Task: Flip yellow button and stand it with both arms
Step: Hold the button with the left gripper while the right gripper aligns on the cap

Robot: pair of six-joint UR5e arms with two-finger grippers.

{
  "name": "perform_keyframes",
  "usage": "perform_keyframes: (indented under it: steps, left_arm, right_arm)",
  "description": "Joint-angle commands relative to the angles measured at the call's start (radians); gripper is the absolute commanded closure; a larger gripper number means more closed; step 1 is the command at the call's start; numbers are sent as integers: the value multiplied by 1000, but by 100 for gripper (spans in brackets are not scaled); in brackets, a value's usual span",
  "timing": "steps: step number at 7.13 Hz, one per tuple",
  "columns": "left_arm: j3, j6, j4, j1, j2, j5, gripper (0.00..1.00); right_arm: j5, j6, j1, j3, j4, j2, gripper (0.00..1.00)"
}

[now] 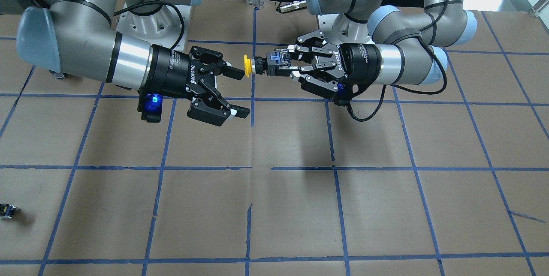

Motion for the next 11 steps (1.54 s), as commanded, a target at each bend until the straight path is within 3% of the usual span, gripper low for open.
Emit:
perform_keyframes:
  steps: [1,3,11]
  left_arm:
    - [1,-2,1,1,2,-30,96]
    - [3,-2,1,1,1,-82,96]
    - [3,-2,10,1,4,-115,95]
  right_arm:
    - [-8,11,-6,-4,11,-36,1]
    - [-3,58,-6,-9,11,-58,1]
    - [33,164,-9,-7,10,-140,1]
